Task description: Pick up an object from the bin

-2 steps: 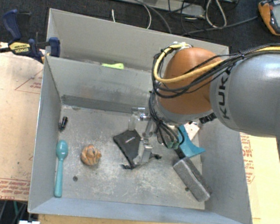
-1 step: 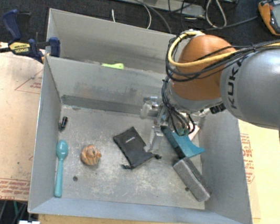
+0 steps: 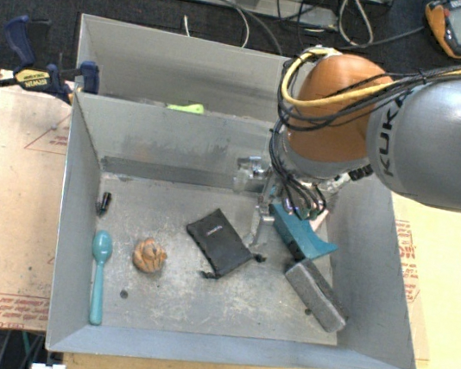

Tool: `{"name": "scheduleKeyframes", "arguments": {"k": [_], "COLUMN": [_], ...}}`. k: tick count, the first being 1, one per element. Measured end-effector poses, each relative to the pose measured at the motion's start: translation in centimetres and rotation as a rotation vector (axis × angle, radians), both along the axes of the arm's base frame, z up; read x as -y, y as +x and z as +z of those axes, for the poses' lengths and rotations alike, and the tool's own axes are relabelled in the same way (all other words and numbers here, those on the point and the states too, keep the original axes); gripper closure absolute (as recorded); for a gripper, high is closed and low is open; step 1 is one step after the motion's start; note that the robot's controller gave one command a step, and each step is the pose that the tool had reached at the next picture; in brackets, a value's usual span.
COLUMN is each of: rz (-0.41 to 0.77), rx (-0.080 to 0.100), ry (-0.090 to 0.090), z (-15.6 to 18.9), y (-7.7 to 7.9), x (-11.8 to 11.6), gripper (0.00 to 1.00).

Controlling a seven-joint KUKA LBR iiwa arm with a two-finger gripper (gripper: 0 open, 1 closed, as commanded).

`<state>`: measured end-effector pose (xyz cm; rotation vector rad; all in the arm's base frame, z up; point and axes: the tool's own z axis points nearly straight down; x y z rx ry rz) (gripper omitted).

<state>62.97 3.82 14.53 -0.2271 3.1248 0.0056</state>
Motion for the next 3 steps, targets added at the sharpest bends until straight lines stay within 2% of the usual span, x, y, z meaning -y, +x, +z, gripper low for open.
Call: {"name": "scheduleKeyframes", "arguments": {"k": [1, 2, 3], "rz": [0.084, -0.045, -0.031], "rx": [0.007, 0.005, 0.003], "ry": [0.000, 0.002, 0.004], "z": [-3.9, -6.6, -7.5], "y": [-0.3, 0.3, 0.3], "x": [3.3, 2.3, 1.0], "gripper": [0.00, 0.00, 0.00]}}
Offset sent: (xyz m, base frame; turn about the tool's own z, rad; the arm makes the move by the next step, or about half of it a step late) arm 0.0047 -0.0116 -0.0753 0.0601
